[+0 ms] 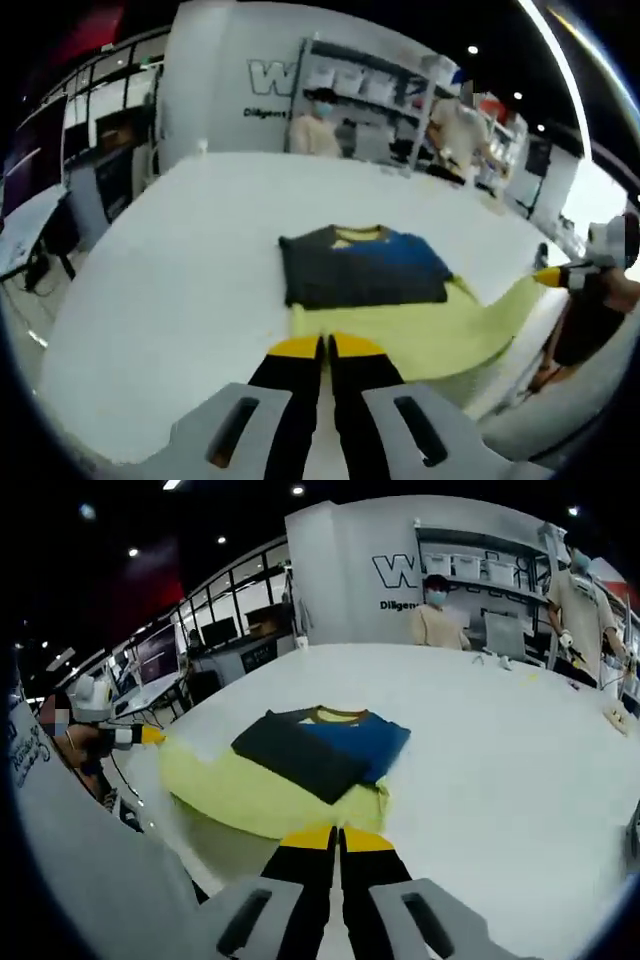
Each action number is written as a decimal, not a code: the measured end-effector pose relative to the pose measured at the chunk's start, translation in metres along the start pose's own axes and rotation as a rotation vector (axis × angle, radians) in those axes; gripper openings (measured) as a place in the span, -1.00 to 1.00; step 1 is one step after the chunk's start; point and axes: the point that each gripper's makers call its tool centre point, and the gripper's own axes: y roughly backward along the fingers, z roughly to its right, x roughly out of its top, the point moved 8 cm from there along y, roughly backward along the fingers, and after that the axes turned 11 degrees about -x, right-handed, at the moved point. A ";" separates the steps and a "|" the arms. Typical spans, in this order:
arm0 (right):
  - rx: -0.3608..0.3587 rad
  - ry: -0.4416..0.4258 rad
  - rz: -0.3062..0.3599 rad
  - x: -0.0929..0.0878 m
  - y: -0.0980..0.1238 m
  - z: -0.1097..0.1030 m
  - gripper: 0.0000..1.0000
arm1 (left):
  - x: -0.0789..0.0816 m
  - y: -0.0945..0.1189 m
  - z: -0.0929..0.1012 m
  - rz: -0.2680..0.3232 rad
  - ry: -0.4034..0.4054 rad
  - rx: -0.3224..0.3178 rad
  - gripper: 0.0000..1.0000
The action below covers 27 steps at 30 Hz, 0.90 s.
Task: Fold the garment on the visible template until the final outline fits inside the template.
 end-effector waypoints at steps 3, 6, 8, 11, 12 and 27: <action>-0.006 -0.031 0.055 0.018 -0.004 0.007 -1.00 | 0.019 -0.006 -0.003 0.040 -0.028 -0.008 -1.00; -0.011 -0.051 0.066 0.026 -0.012 0.016 -1.00 | 0.030 -0.013 -0.006 0.067 -0.038 -0.017 -1.00; -0.019 -0.055 0.076 0.033 -0.016 0.020 -1.00 | 0.034 -0.020 -0.009 0.082 -0.033 -0.020 -1.00; -0.020 -0.075 0.103 0.045 -0.021 0.023 -1.00 | 0.045 -0.029 -0.012 0.112 -0.027 -0.020 -1.00; -0.022 -0.071 0.114 0.051 -0.024 0.024 -1.00 | 0.051 -0.032 -0.013 0.122 -0.030 -0.021 -1.00; -0.051 -0.105 0.139 0.092 -0.073 0.040 -1.00 | 0.102 -0.078 -0.034 0.141 -0.108 -0.044 -1.00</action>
